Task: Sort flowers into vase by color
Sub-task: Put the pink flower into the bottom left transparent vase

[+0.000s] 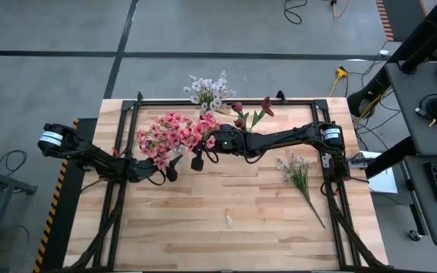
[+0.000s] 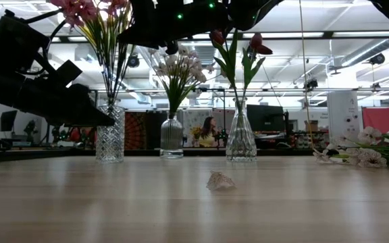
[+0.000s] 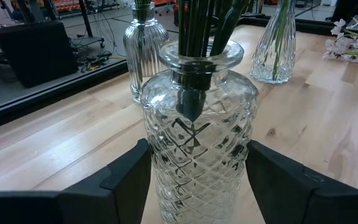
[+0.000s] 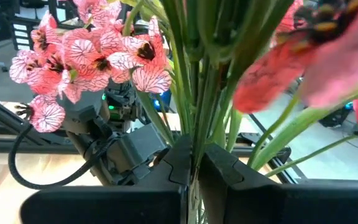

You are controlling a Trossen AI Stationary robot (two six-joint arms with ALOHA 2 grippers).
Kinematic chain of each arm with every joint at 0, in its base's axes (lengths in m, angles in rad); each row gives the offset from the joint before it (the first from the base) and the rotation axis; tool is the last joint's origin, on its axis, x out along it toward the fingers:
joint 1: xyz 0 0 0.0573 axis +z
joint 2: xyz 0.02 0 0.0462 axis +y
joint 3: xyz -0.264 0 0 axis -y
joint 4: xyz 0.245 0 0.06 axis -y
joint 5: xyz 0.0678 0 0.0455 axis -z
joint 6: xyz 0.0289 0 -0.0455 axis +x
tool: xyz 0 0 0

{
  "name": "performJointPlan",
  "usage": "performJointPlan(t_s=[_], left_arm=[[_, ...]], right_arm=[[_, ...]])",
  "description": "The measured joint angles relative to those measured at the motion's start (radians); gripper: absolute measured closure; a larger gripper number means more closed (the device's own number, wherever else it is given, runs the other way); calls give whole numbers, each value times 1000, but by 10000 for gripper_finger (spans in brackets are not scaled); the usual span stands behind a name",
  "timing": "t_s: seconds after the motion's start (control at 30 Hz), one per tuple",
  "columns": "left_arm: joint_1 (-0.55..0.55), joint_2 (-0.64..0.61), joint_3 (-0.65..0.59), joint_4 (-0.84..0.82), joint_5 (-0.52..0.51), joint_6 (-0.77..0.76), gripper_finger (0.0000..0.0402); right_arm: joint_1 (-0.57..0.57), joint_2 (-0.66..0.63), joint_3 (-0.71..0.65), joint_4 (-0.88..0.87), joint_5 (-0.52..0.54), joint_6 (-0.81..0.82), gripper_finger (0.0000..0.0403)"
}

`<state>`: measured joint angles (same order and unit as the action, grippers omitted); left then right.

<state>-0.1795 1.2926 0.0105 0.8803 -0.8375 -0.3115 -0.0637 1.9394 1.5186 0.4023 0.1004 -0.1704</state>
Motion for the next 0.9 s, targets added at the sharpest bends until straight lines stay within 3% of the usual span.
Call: performJointPlan(t_s=[0.9], left_arm=[[0,0,0,2,3,1,178]], right_arm=[[-7,12,1,0,-5,14,390]])
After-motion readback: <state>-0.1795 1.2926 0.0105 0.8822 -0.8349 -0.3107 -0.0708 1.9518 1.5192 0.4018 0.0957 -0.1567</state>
